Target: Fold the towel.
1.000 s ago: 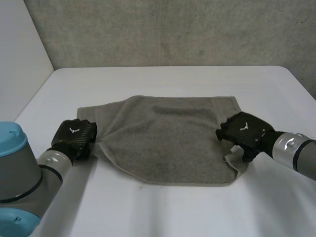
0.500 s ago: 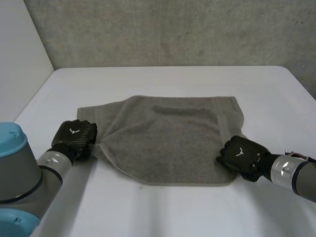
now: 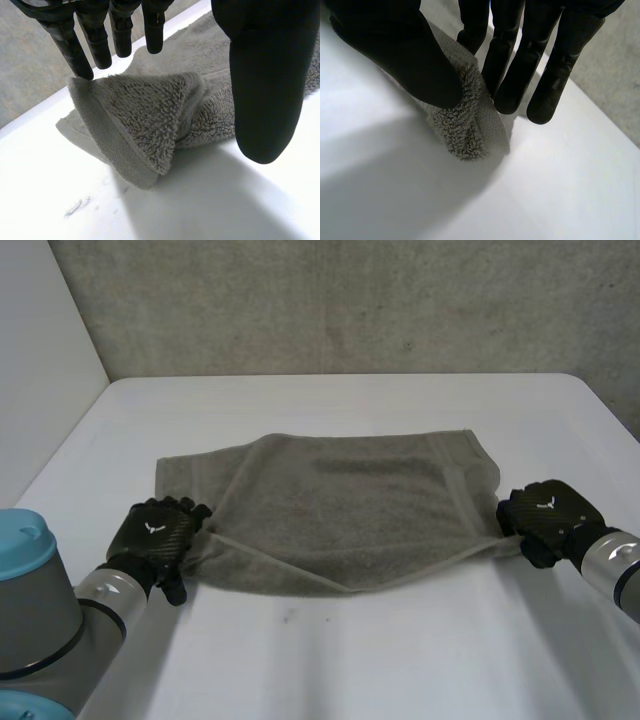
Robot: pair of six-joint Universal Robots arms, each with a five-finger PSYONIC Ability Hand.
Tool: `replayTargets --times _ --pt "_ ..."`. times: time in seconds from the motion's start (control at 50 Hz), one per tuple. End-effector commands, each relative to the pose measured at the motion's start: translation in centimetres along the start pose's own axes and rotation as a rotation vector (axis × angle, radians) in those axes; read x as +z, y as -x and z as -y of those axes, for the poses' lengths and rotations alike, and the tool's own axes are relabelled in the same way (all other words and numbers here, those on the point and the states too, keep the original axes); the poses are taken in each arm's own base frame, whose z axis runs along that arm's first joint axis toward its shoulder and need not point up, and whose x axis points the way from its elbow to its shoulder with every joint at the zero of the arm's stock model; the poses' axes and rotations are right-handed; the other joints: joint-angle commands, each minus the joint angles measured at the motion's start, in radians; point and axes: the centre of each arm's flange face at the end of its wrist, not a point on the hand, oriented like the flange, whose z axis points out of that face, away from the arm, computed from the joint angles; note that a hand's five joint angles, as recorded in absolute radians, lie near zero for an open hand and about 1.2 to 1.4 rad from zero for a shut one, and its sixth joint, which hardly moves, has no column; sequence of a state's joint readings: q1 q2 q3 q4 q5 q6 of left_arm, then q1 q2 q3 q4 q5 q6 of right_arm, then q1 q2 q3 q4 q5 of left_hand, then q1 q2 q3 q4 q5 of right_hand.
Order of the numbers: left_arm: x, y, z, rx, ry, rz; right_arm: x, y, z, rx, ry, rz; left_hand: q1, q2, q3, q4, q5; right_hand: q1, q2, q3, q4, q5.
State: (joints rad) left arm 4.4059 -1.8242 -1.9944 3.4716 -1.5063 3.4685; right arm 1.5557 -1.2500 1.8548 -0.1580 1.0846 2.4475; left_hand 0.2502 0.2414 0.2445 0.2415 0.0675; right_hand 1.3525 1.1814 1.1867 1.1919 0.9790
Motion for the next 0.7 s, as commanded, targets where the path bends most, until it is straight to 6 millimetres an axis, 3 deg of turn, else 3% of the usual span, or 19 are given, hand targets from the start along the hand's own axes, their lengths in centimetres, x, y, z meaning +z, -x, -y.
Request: replayTargets --times 0.02,0.18,0.38,0.7 --pt "-1.0 0.6 1.1 -0.001 -0.043 0.023 -0.3 0.3 -0.9 -0.039 0.053 -0.008 0.004 0.013 0.01 0.013 0.013 0.044 0.215 0.21 0.204 0.243" --pt "-0.5 1.4 1.2 -0.004 -0.047 0.05 -0.2 0.4 -1.3 -0.058 0.057 -0.007 0.028 0.037 0.034 0.037 0.036 0.044 0.215 0.21 0.204 0.243" --pt "2.8 3.7 1.6 -0.009 -0.023 0.082 -0.2 0.0 -1.8 -0.078 0.068 -0.025 0.186 0.195 0.192 0.195 0.195 0.044 0.215 0.21 0.204 0.243" --pt "3.6 2.3 1.0 0.011 0.107 -0.09 -0.1 0.9 -2.4 -0.08 0.082 -0.003 0.233 0.242 0.239 0.242 0.242 0.044 0.215 0.21 0.204 0.243"
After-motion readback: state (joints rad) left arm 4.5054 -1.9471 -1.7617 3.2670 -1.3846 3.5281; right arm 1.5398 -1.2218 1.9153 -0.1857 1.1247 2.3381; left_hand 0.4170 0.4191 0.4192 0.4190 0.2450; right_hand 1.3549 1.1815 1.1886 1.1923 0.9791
